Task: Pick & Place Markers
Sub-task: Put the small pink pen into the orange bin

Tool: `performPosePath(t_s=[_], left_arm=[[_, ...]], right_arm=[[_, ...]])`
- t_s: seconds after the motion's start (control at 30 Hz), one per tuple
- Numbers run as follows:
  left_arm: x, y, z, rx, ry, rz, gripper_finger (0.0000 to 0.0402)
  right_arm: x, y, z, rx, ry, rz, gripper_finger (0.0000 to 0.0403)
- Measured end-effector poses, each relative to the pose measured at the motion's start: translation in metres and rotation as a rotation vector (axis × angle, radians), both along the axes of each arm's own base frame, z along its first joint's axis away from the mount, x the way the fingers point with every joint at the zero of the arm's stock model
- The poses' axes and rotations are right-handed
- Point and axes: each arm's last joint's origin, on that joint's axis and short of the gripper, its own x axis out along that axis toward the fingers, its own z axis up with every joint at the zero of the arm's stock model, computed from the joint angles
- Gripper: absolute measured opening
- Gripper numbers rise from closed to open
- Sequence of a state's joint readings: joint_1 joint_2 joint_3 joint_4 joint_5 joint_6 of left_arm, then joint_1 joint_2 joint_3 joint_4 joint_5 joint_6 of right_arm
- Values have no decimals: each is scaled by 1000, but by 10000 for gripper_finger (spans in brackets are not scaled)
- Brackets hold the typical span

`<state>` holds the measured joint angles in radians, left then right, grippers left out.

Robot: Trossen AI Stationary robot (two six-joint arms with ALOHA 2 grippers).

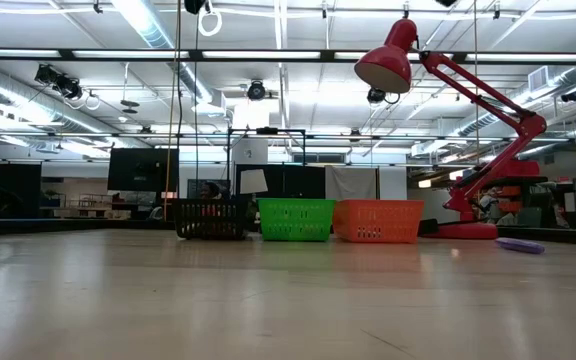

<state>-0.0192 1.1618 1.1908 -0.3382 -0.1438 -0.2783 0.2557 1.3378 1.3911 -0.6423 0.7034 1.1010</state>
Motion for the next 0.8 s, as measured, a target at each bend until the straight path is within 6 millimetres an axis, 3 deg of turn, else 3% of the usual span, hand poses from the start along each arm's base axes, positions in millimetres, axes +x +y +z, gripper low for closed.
performPosePath(t_s=[0.3,0.63,0.8], left_arm=[[-5,6,1,-4,15,8,229],[-8,15,-1,-4,42,43,229],[-8,19,-1,-4,46,34,229]], right_arm=[[16,-42,-25,184,138,-76,13],[38,-97,-72,370,383,-138,12],[43,-115,-96,429,507,-185,12]])
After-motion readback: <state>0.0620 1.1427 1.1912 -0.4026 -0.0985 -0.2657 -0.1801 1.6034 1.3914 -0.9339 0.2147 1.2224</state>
